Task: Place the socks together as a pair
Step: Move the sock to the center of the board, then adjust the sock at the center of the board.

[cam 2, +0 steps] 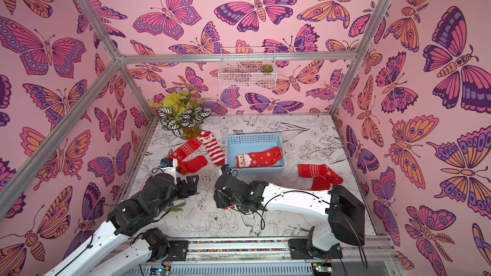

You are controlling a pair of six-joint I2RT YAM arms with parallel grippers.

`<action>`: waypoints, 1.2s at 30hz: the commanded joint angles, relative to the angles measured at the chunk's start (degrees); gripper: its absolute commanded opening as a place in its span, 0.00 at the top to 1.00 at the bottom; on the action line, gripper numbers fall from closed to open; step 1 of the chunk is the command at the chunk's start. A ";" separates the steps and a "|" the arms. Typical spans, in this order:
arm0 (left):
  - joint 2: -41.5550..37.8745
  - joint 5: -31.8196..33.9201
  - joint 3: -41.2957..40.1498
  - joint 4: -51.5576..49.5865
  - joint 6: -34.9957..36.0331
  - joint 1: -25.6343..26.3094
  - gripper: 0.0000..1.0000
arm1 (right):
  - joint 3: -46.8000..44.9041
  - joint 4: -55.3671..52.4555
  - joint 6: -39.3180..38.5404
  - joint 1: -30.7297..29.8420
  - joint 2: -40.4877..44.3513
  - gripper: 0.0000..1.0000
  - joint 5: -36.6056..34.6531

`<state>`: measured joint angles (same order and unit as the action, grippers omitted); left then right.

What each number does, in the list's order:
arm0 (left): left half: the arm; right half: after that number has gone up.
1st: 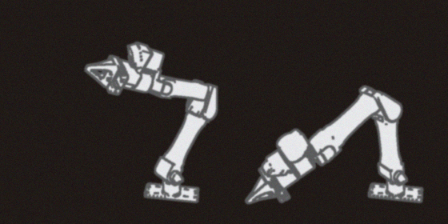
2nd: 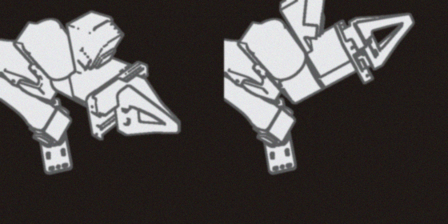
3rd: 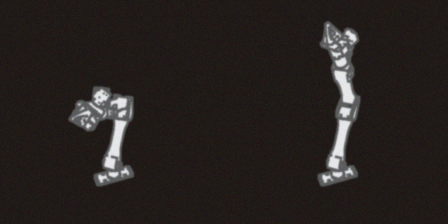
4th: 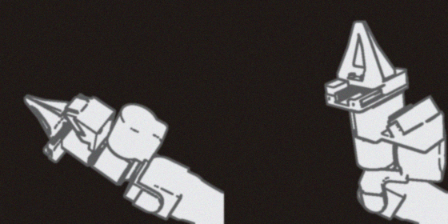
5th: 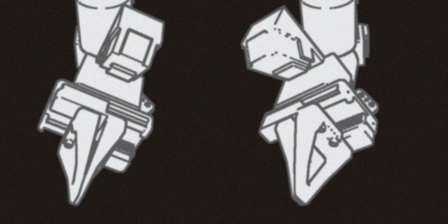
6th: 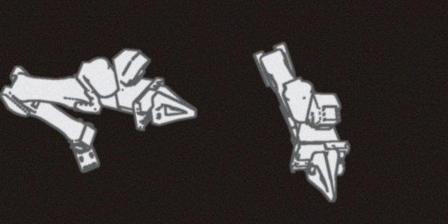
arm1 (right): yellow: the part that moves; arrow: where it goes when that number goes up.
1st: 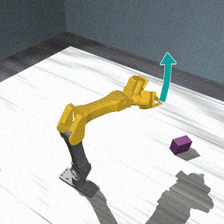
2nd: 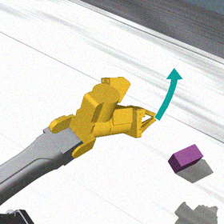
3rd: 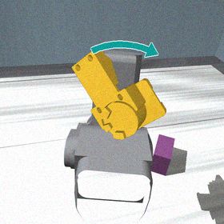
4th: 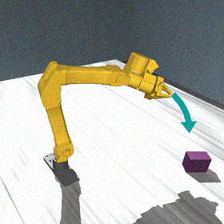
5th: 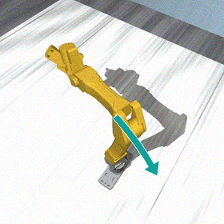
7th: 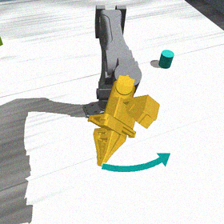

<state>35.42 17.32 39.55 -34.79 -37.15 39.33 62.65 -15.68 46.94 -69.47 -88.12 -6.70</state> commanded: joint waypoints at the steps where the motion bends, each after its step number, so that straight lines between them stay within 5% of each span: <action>1: -0.90 -2.24 -0.35 0.10 -0.69 -0.30 0.12 | 1.08 2.67 -2.29 -0.08 1.01 0.32 -3.24; 8: 2.89 -12.78 -4.12 6.22 -2.37 -0.31 0.13 | -6.29 -8.83 0.12 2.51 8.93 0.39 -15.95; 16: 10.92 -24.59 -10.48 15.99 -10.62 1.24 0.19 | -27.26 -4.35 5.66 14.67 23.69 0.37 -12.39; 23: 16.86 -20.79 -17.05 24.47 -23.74 9.58 0.22 | -35.61 1.11 6.32 23.36 25.93 0.35 -7.10; 30: 19.84 -18.10 -18.98 24.81 -27.45 12.27 0.32 | -36.97 5.74 6.14 25.24 22.64 0.35 -6.48; 36: 21.10 -15.60 -20.13 26.09 -30.52 13.31 0.38 | -37.41 9.96 7.09 27.18 19.72 0.49 -5.52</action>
<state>55.88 -0.86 20.69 -10.15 -65.14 52.21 25.78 -8.82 52.95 -43.09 -67.53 -12.97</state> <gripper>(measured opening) 0.624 0.520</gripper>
